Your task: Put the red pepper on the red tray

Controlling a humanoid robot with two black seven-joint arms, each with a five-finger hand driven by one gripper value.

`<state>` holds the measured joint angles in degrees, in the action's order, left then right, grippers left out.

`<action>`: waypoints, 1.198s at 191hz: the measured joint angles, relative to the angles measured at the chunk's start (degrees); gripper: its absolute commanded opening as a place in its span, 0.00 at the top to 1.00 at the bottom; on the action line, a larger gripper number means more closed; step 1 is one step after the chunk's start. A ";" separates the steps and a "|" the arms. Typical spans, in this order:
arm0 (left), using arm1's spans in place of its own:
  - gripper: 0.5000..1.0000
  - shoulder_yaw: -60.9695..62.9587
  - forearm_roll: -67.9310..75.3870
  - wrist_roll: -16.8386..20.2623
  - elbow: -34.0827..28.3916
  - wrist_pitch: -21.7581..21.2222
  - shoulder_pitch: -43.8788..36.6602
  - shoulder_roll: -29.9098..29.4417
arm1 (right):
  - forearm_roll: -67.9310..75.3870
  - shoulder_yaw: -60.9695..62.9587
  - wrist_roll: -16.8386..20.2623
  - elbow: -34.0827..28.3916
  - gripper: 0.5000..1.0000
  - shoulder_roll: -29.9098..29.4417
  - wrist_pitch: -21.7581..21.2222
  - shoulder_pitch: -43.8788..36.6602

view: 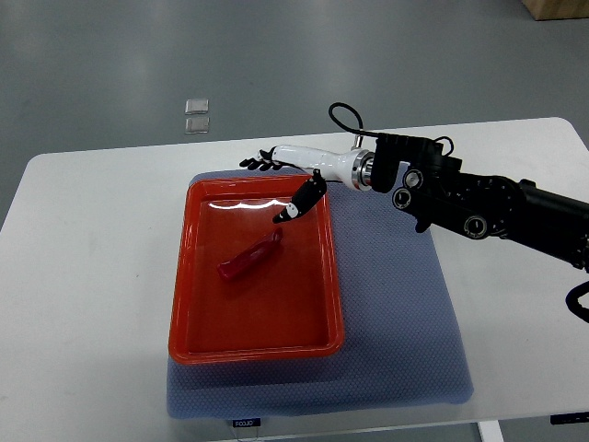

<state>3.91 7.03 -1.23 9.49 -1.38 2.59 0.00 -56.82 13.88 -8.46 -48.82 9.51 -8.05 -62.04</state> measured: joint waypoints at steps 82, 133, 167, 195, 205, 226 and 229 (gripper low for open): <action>0.00 0.01 0.00 0.00 0.00 -0.03 -0.04 0.00 | 45.34 16.35 1.88 7.26 0.23 1.90 0.77 9.48; 0.00 -0.01 0.00 0.00 0.00 -0.02 -0.04 0.00 | 62.85 20.49 2.48 10.09 0.22 2.05 0.92 14.09; 0.00 0.01 0.00 0.00 0.00 -0.02 -0.05 0.00 | 64.65 20.63 3.10 11.70 0.17 1.73 0.95 15.17; 0.00 0.03 0.00 0.00 0.00 -0.02 -0.04 0.00 | 64.07 20.61 2.87 11.97 0.17 1.80 0.47 15.83; 0.00 0.04 0.00 0.00 0.00 -0.02 -0.04 0.00 | 63.99 20.59 2.84 11.98 0.17 1.94 0.42 15.98; 0.00 0.04 0.00 0.00 0.00 -0.02 -0.04 0.00 | 63.87 20.41 2.81 11.98 0.17 2.10 0.39 16.12; 0.00 0.04 0.00 0.00 0.00 -0.02 -0.04 0.00 | 63.86 20.39 2.79 11.98 0.17 2.11 0.39 16.13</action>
<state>3.95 7.03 -1.23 9.49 -1.39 2.55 0.00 7.04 34.27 -5.67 -36.84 11.63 -7.66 -45.91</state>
